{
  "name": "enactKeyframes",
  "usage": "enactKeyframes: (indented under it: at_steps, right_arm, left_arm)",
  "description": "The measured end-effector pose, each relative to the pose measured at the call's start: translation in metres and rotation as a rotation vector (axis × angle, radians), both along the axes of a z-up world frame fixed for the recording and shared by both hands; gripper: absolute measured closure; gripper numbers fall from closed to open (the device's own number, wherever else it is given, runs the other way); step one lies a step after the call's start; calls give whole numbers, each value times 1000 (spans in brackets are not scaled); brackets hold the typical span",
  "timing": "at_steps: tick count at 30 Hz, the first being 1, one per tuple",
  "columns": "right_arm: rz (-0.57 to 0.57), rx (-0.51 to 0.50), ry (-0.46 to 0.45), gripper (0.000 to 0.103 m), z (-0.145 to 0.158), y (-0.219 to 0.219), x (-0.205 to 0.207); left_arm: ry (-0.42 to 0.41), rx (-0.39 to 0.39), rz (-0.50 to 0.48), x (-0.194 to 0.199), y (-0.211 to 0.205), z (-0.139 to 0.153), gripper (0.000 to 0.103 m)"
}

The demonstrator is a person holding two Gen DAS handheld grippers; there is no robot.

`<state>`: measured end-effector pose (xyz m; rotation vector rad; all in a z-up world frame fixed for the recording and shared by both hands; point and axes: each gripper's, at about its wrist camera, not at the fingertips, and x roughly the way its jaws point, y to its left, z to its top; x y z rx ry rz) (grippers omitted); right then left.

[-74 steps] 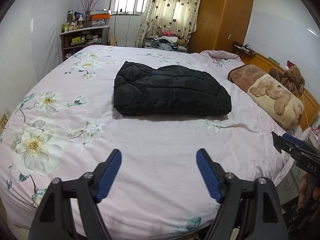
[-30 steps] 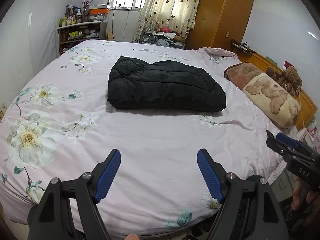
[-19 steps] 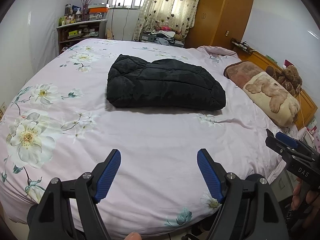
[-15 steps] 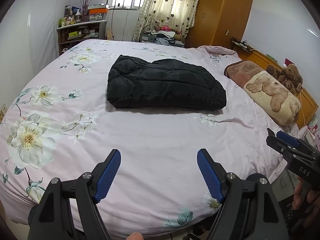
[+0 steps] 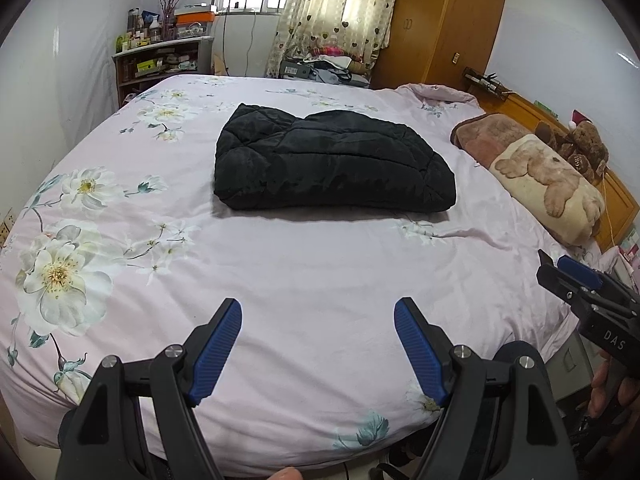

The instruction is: Fold large clothes

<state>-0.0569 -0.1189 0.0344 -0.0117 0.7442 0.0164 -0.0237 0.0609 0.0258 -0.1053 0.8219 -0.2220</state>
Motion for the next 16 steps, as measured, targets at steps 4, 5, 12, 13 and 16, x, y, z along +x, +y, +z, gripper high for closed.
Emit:
enactKeyframes:
  at_steps: [4, 5, 12, 13, 16]
  right_arm:
    - [1, -1, 1, 39, 0, 0, 0]
    - [2, -1, 1, 39, 0, -1, 0]
    - [3, -2, 1, 39, 0, -1, 0]
    - [3, -2, 1, 39, 0, -2, 0]
    - [4, -3, 1, 39, 0, -2, 0]
  left_arm:
    - [6, -5, -8, 1, 0, -2, 23]
    - [5, -1, -6, 1, -1, -2, 23]
    - [-13, 10, -3, -1, -3, -3, 23]
    - [-12, 16, 0, 0, -3, -4, 23]
    - [-6, 11, -5, 1, -3, -6, 23]
